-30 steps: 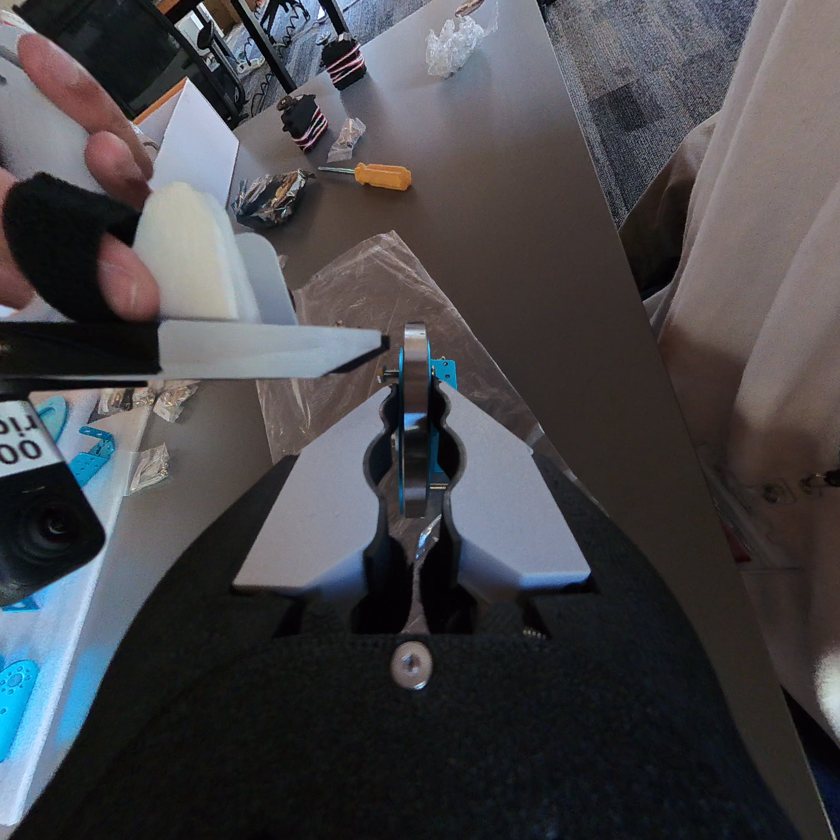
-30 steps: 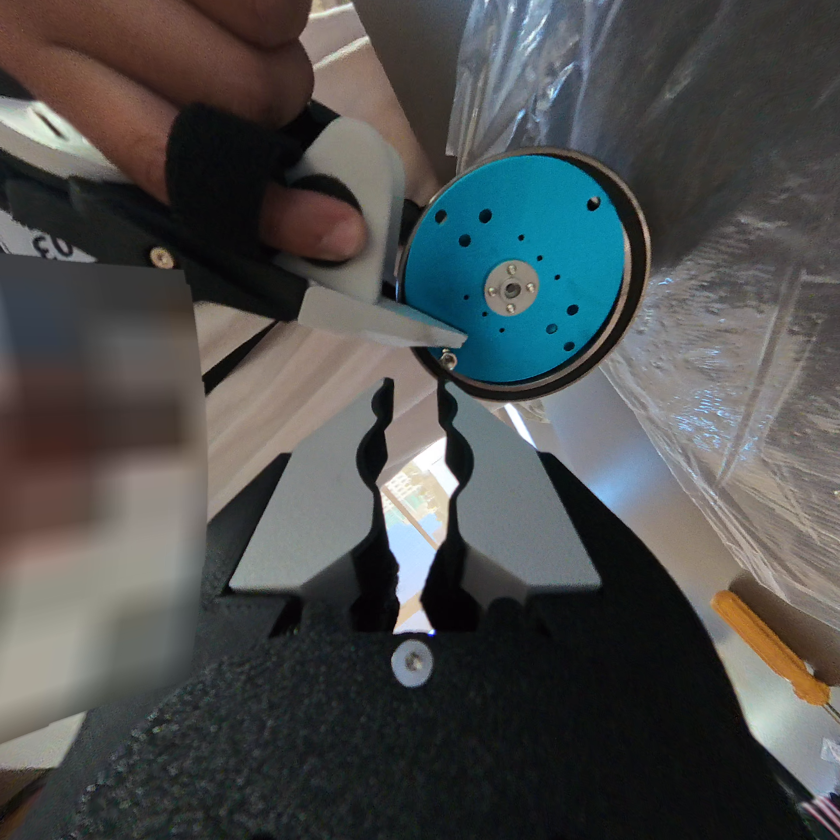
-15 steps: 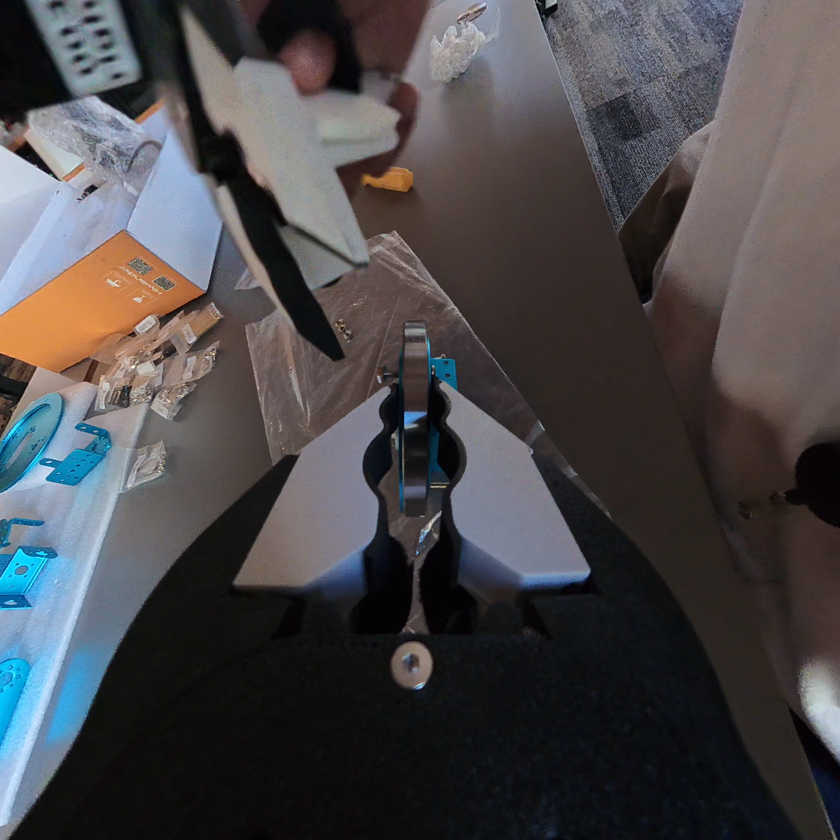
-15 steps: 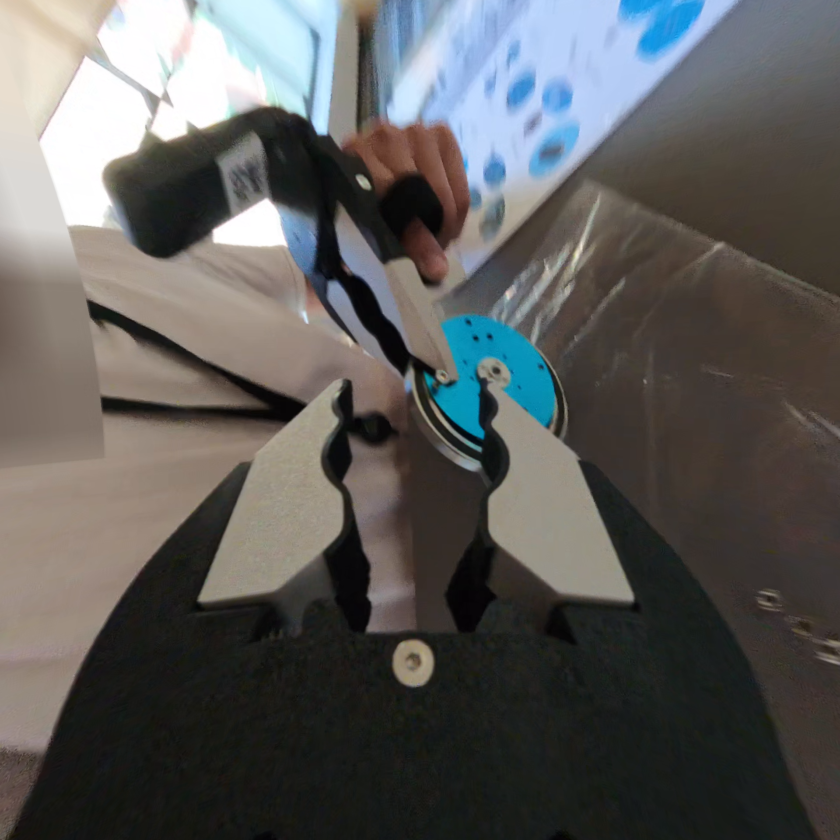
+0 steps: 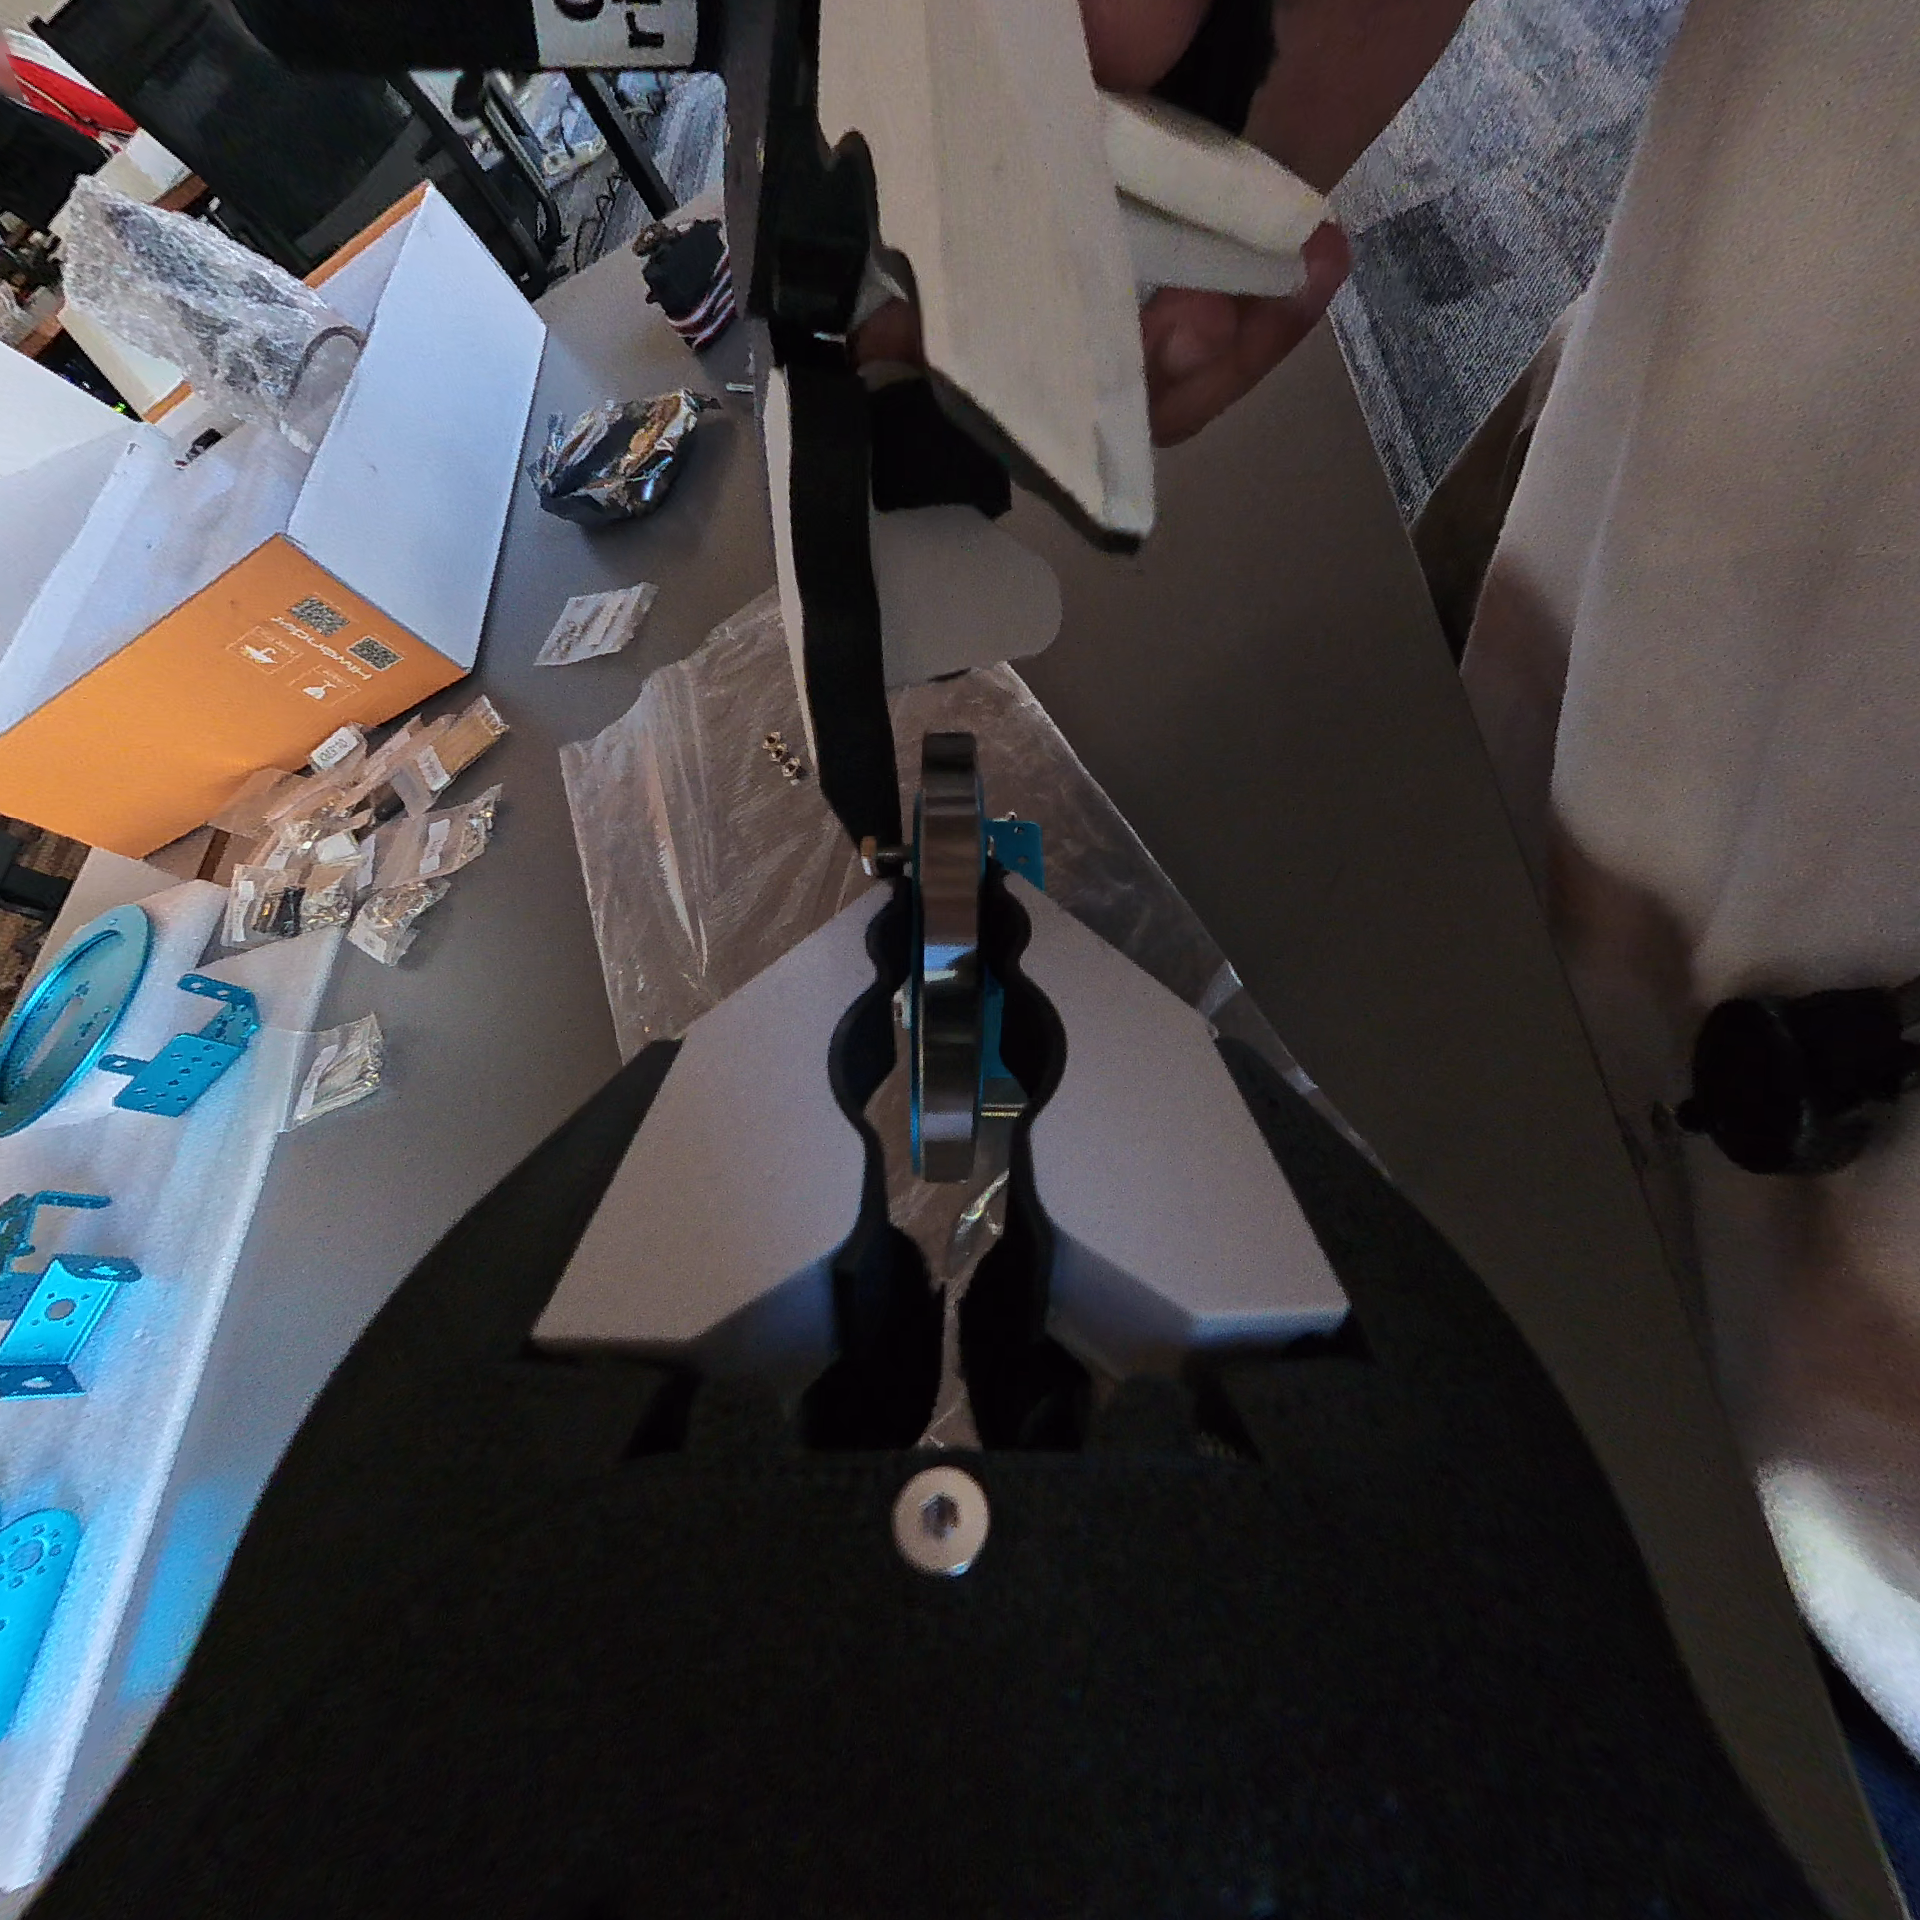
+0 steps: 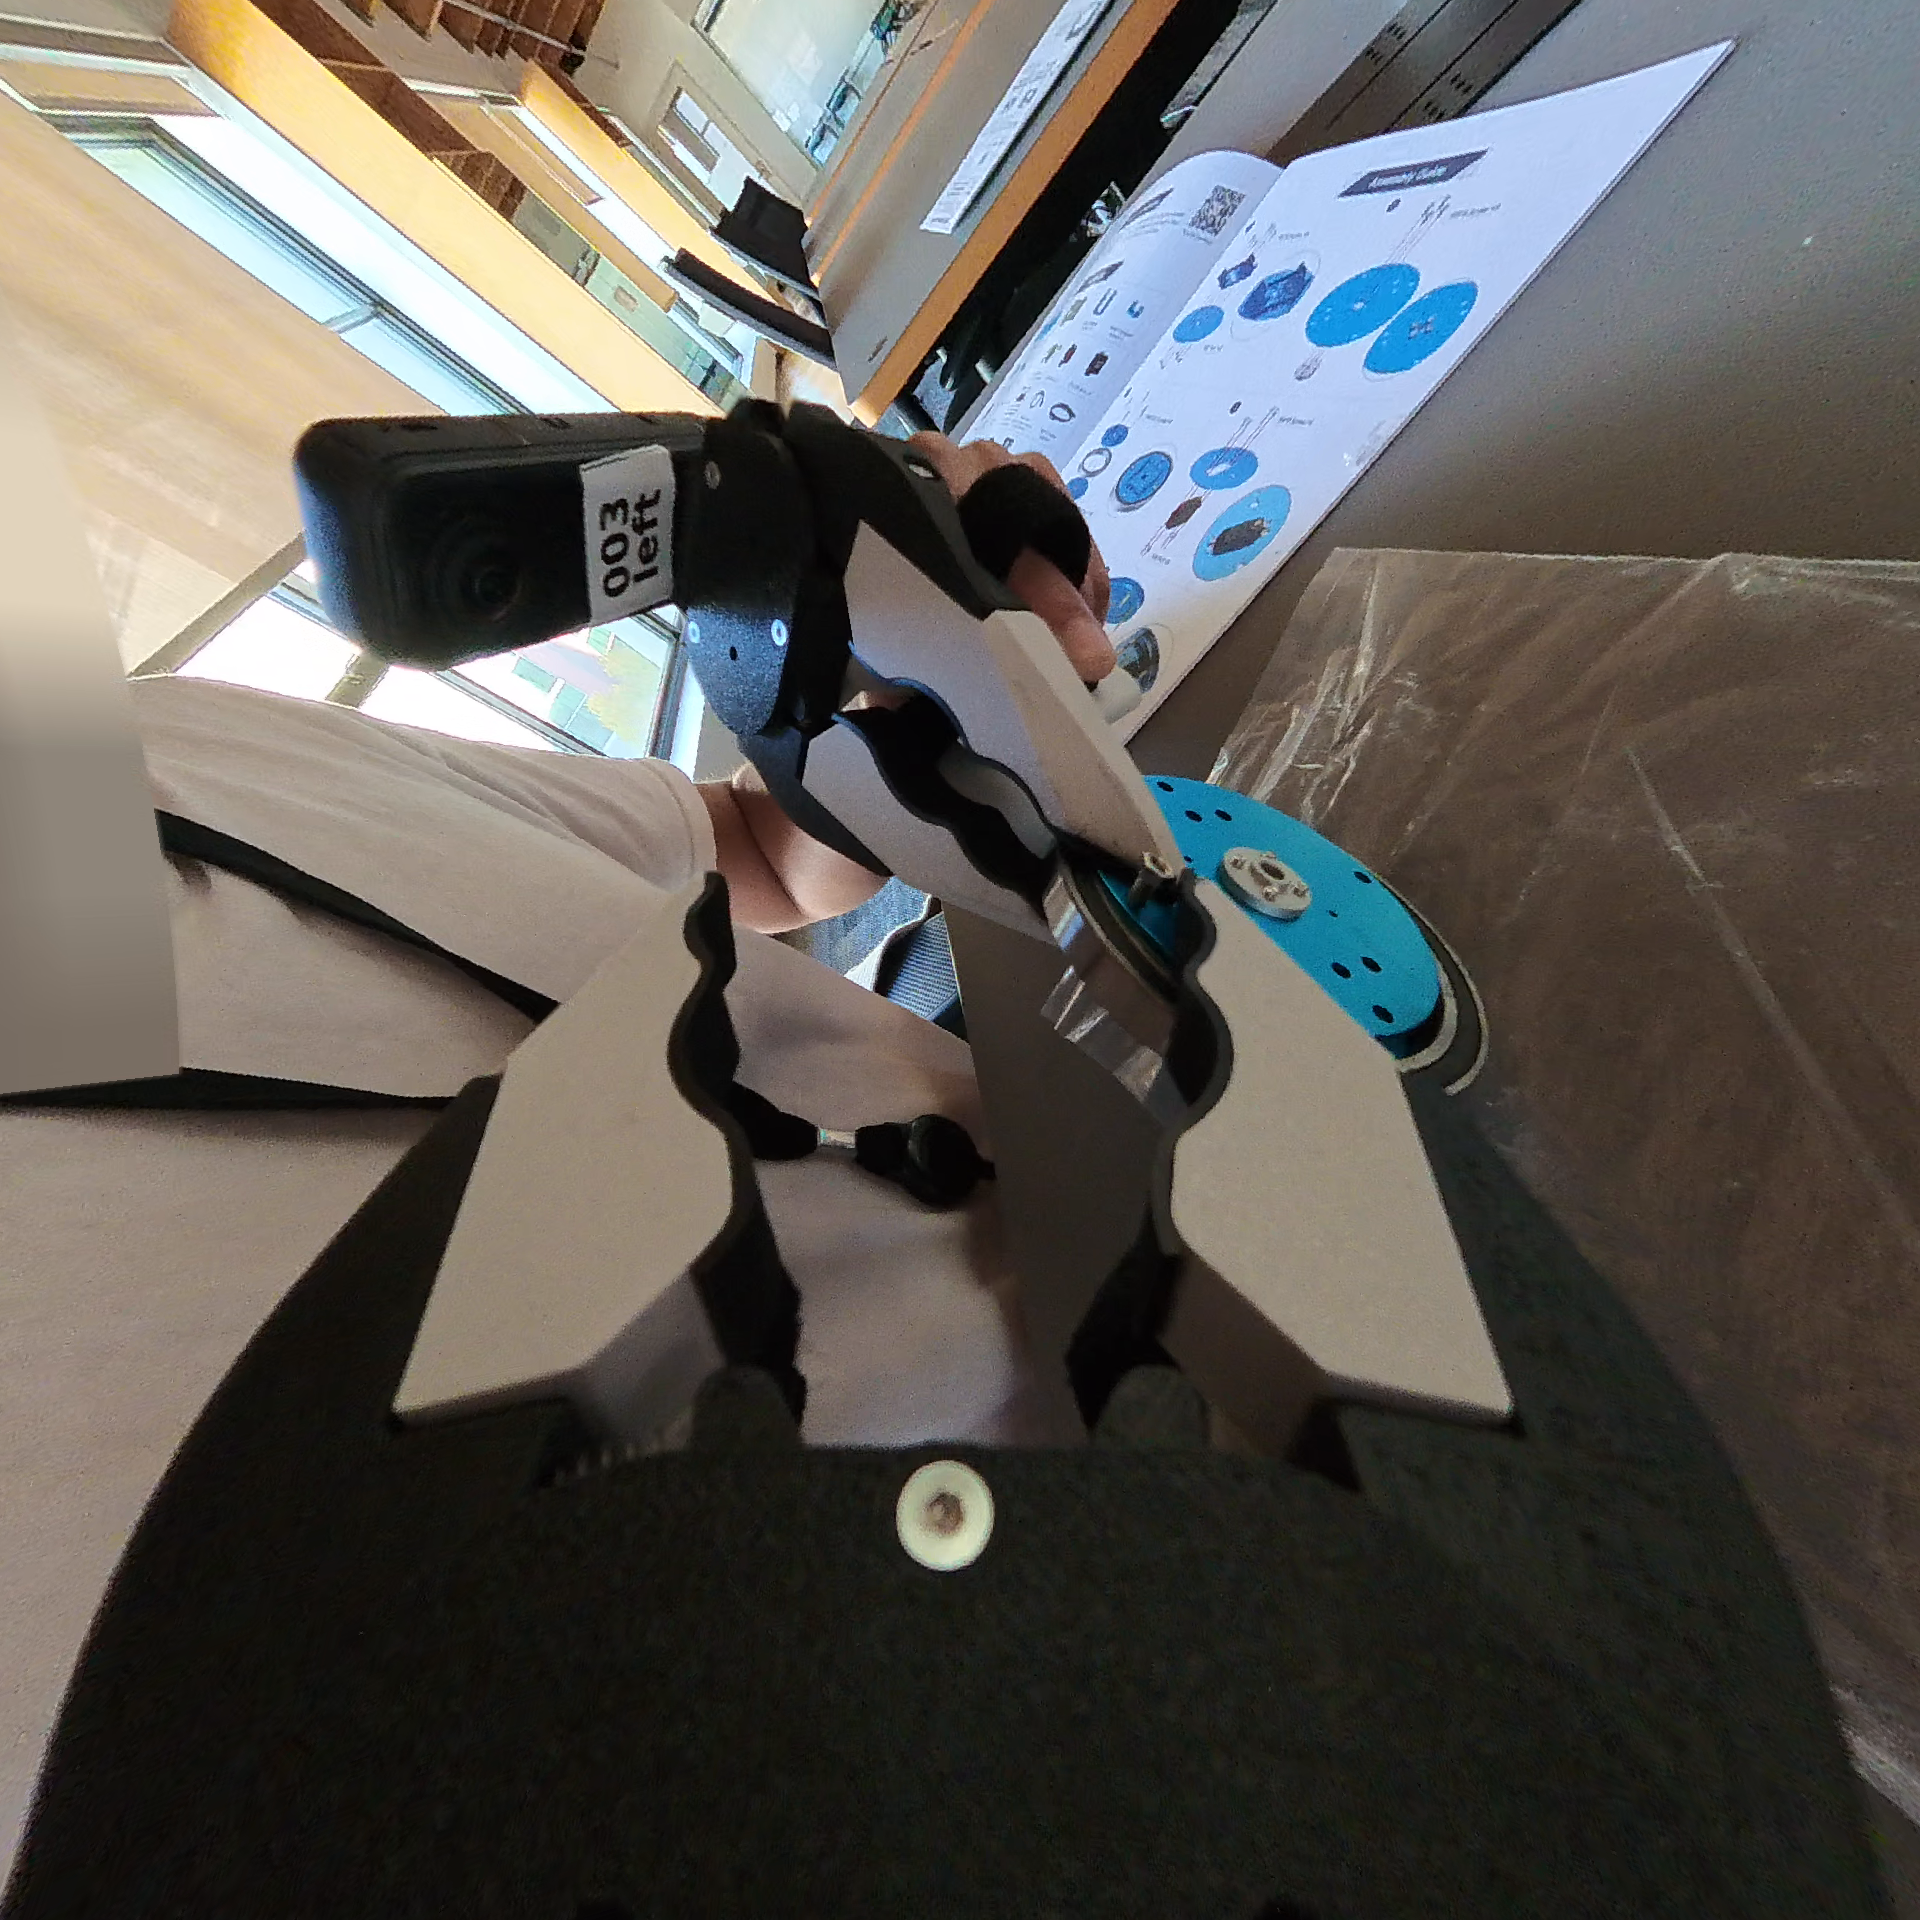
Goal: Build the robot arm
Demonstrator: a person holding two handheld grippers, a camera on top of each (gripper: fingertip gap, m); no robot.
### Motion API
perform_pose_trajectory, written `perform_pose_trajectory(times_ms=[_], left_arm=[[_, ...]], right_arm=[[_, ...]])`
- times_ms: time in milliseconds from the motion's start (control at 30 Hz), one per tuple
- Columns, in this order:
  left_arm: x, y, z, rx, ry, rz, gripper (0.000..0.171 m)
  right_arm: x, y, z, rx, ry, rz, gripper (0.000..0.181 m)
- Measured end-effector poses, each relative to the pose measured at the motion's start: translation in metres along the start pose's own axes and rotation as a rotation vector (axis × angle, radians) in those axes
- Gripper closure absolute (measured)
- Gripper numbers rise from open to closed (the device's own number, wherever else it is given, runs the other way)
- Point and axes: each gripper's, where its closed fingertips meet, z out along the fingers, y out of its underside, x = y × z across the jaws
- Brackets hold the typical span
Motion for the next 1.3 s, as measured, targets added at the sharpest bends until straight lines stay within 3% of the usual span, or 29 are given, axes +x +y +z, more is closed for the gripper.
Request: perform_pose_trajectory(times_ms=[633,900,1033,1167,1300], left_arm=[[0.0,0.001,-0.001,0.006,0.006,-0.007,0.159],[-0.001,0.0,0.0,0.007,0.009,-0.009,0.159],[-0.001,0.001,0.0,0.008,0.007,-0.013,0.159],[-0.001,0.0,0.0,0.007,0.007,-0.011,0.159],[-0.002,0.0,0.0,0.008,0.006,-0.013,0.159]], right_arm=[[-0.003,-0.001,-0.011,-0.017,0.01,-0.016,0.101],[-0.002,-0.001,-0.001,-0.016,-0.009,-0.021,0.093],[-0.012,-0.003,-0.014,-0.015,-0.002,-0.035,0.101],[0.0,-0.007,-0.015,0.004,0.063,-0.062,0.094],[-0.003,0.001,0.0,-0.035,-0.011,-0.007,0.089]])
